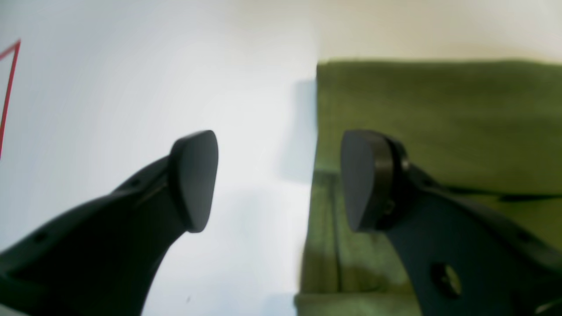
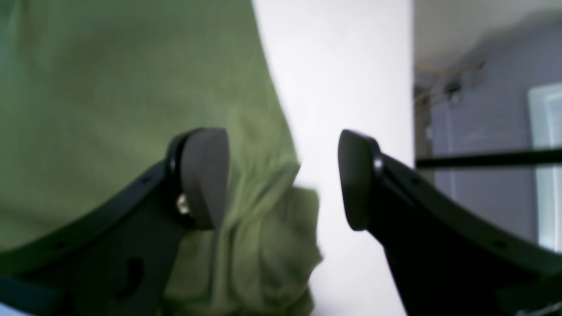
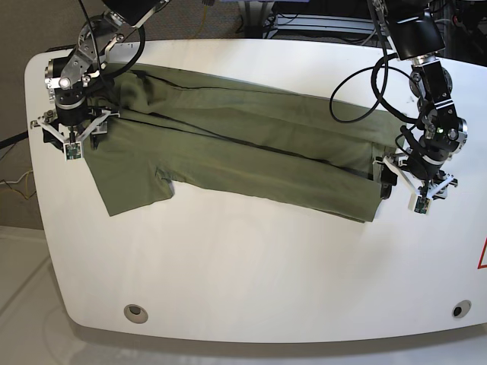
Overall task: Fold the T-shirt properly
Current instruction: 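Move the right gripper down onto the sleeve end of the strip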
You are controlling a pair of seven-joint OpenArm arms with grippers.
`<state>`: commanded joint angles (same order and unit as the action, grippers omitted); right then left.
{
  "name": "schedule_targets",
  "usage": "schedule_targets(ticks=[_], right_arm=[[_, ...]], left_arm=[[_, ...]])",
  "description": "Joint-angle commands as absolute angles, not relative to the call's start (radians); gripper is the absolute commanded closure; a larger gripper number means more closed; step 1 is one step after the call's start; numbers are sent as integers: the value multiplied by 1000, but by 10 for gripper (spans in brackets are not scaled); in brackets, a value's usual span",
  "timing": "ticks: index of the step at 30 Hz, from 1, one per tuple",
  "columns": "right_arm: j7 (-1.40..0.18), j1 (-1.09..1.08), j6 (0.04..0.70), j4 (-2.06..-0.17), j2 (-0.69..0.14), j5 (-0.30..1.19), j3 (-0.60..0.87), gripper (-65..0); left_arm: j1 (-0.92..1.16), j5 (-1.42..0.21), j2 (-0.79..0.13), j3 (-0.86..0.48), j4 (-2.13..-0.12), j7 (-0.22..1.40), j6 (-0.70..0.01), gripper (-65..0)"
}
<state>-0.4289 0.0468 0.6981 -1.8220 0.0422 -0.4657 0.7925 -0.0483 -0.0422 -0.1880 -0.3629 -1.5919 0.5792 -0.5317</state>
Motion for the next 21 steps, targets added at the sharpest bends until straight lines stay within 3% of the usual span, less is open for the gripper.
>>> schedule_targets(ticks=[7,21], right_arm=[[-429,-12,698,-1799,42,-464,771,-377],[-429,-180,698,-1527,27,-466,720,-377]], left_arm=[[16,-42,-189,-364,-1592,579,-532,-394],[87,-31,-191,-367,-1606,579,-530,-393]])
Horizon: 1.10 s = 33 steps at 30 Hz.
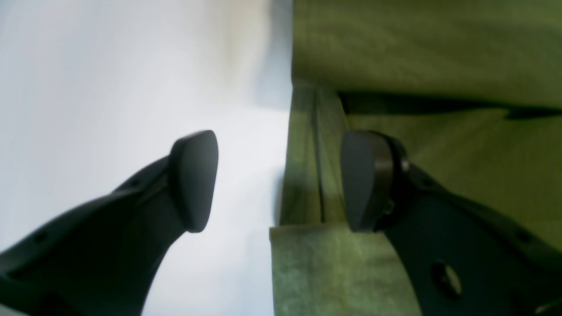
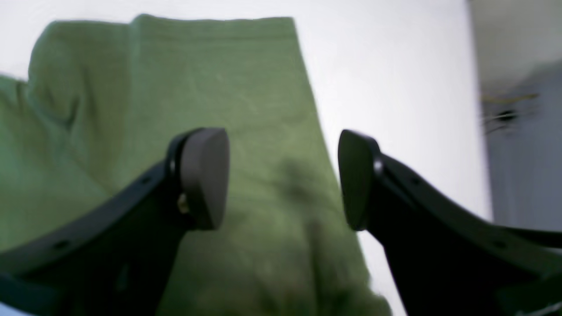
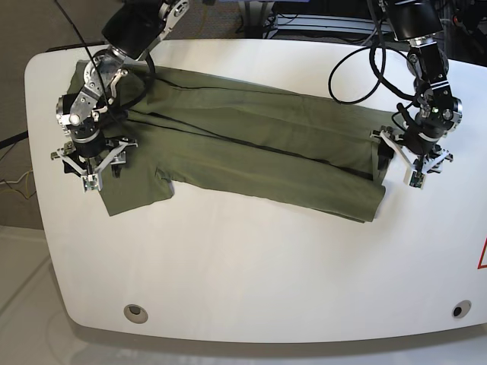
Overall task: Fold the T-shirt properly
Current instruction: 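Move the right gripper down onto the sleeve end of the strip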
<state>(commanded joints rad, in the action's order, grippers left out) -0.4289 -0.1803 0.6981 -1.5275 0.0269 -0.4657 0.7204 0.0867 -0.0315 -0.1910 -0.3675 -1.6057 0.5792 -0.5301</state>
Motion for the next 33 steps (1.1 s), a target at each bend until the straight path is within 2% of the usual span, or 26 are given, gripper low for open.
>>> schedule_targets(ticks=[8,11,23,33], right_arm=[[-424,-262,698,-1380,5,-466,717,-377],[-423,-277,698,-1345,-28,-458,716,-377],[-321,-306,698,-1204,-73,-458,722,-377],[-317,-283,698,-1178,-71,-456,720,-375]], left_arm=[[88,70,-182,-367,-1612,576,-530,-393],[88,82,-168,-367,-1612,576,-533,-393],[91,82,-163,-367,-1612,576,-533,-393],[91,82,-163,-367,-1610,576,-533,-393]])
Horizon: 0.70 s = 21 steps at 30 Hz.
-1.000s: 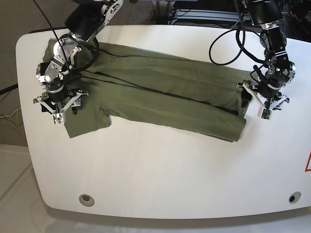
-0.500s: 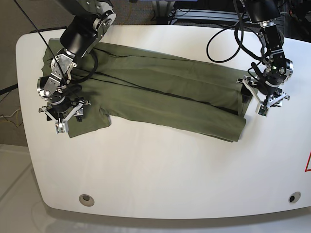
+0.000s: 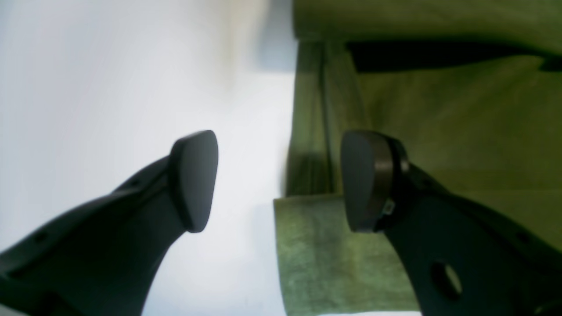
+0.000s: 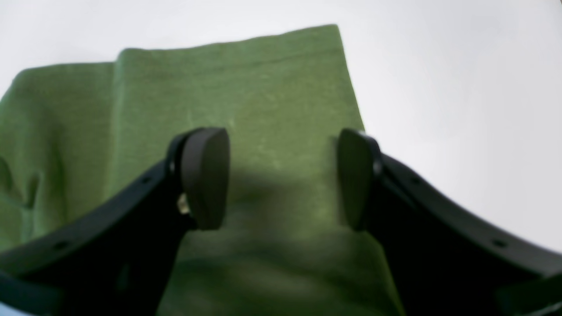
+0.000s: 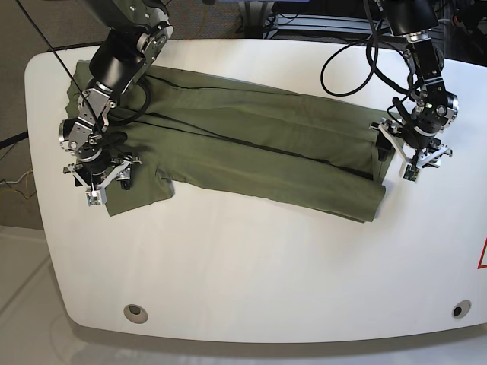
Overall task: Fold the T-shirt properly
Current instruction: 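Move the right gripper down onto the sleeve end of the strip, then grasp the sleeve end of the strip with the right gripper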
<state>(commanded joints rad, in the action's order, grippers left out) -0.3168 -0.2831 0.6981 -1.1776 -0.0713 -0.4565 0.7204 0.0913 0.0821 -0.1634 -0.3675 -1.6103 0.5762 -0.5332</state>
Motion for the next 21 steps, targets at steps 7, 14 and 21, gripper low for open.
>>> schedule_targets(ticks=[7,14,21], right_arm=[[-317,-275,698,-1178,-65,-456,717,-372],[-317,-252,698,-1181,-64,-456,713,-281],[-317,-248,698,-1178,-56,-461,713,-14]], left_arm=[[87,84,-162,-367,-1610,576,-533,-393],[87,84,-162,-366,-1609,576,-533,-393],[85,84,-162,-366,-1607,576,-533,-393]])
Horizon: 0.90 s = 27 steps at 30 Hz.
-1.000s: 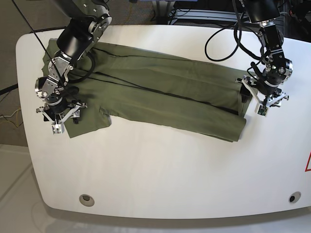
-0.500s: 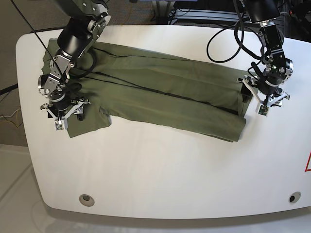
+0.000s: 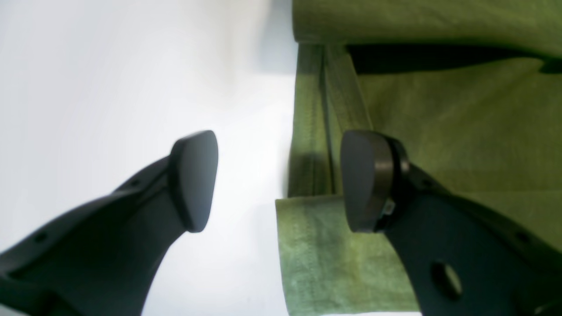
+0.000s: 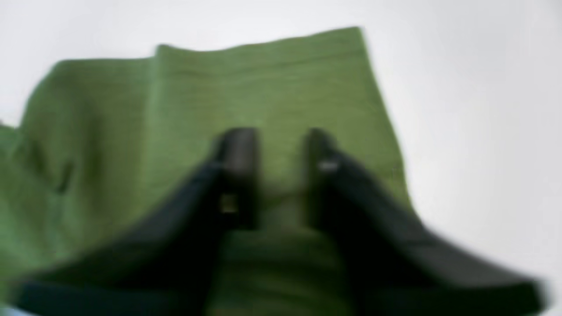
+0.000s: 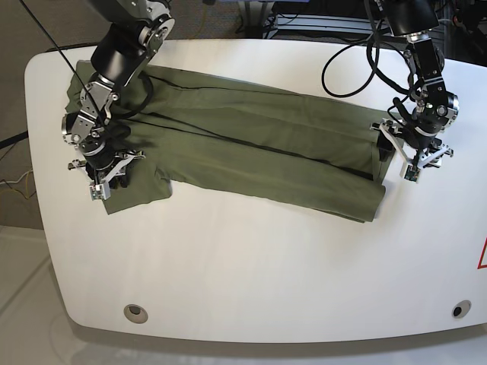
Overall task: Fold the T-shirt properly
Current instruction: 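Grasp the sleeve end of the strip with the right gripper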
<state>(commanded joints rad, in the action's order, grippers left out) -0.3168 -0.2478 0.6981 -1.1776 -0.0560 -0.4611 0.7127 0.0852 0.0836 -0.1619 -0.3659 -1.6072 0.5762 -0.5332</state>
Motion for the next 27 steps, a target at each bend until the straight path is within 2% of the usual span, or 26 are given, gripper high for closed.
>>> schedule_targets(ticks=[11,21,27], right_arm=[[-318,-236,698,-1191,-48,-461,713,0],[-361,-196,698,-1406,1,-464,710,0],[-446,-162,698,-1535,15,-458,633,0]], left_arm=[[85,84,-162,-366,-1606,576,-532,-393],[85,84,-162,-364,-1606,576,-532,-393],[84,84,-160,-364,-1606,576,-532,-393]])
